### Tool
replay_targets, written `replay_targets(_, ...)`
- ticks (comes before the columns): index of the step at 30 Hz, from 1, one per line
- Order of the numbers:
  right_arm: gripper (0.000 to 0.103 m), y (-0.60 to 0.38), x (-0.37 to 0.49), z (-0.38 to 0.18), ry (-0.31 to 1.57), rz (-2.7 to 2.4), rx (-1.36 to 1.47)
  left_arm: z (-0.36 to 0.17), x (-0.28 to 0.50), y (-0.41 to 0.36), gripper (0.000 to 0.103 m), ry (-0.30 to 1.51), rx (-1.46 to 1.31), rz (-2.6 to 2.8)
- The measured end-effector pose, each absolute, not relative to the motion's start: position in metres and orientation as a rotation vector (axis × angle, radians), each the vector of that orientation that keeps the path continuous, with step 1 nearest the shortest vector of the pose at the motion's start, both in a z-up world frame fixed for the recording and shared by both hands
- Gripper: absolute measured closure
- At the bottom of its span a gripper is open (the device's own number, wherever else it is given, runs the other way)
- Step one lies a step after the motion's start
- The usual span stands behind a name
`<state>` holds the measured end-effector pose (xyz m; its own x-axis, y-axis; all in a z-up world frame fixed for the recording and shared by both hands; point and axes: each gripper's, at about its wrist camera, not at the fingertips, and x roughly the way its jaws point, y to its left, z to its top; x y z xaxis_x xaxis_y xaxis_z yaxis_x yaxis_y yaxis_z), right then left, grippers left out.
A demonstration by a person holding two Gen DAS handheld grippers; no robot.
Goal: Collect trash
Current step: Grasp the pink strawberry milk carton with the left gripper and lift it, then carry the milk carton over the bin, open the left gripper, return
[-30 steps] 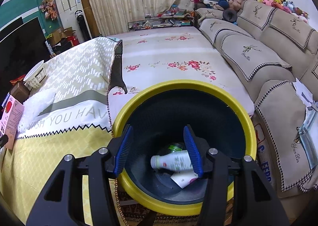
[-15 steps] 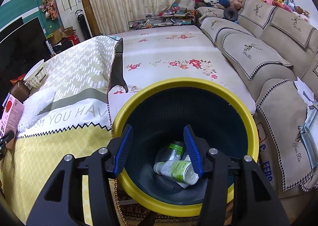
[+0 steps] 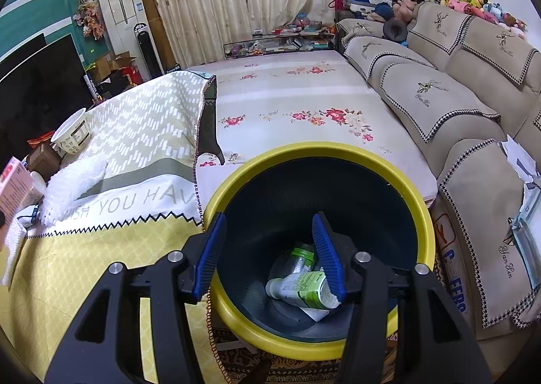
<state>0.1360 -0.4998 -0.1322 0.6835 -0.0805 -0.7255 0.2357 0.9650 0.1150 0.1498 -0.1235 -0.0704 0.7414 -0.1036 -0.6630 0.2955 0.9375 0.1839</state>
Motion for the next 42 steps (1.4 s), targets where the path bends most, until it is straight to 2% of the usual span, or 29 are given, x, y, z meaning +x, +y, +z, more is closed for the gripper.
replay_targets(9, 0.052, -0.509, 0.120, -0.116, 0.753, -0.188, 0.208, -0.027, 0.125, -0.146, 0.054, 0.642, 0.286, -0.316)
replay_targets(16, 0.050, -0.534, 0.091, -0.098, 0.700, -0.244, 0.209, -0.023, 0.126, -0.205, 0.054, 0.647, 0.311, -0.464)
replay_targets(29, 0.048, -0.591, 0.061, -0.101, 0.665, -0.359, 0.278, -0.071, 0.146, -0.378, 0.054, 0.730, 0.443, -0.732)
replay_targets(37, 0.043, -0.604, 0.057, -0.104, 0.658, -0.389, 0.299, -0.109, 0.175, -0.440, 0.054, 0.778, 0.488, -0.751)
replay_targets(39, 0.043, -0.603, 0.058, -0.105, 0.661, -0.390, 0.298, -0.116, 0.179, -0.445, 0.052, 0.780, 0.495, -0.739)
replay_targets(41, 0.042, -0.602, 0.059, -0.105, 0.663, -0.386, 0.298, -0.117, 0.180, -0.446, 0.039, 0.772, 0.494, -0.734)
replay_targets(42, 0.042, -0.601, 0.060, -0.105, 0.664, -0.386, 0.297, -0.116, 0.179, -0.446, 0.039, 0.764, 0.490, -0.735)
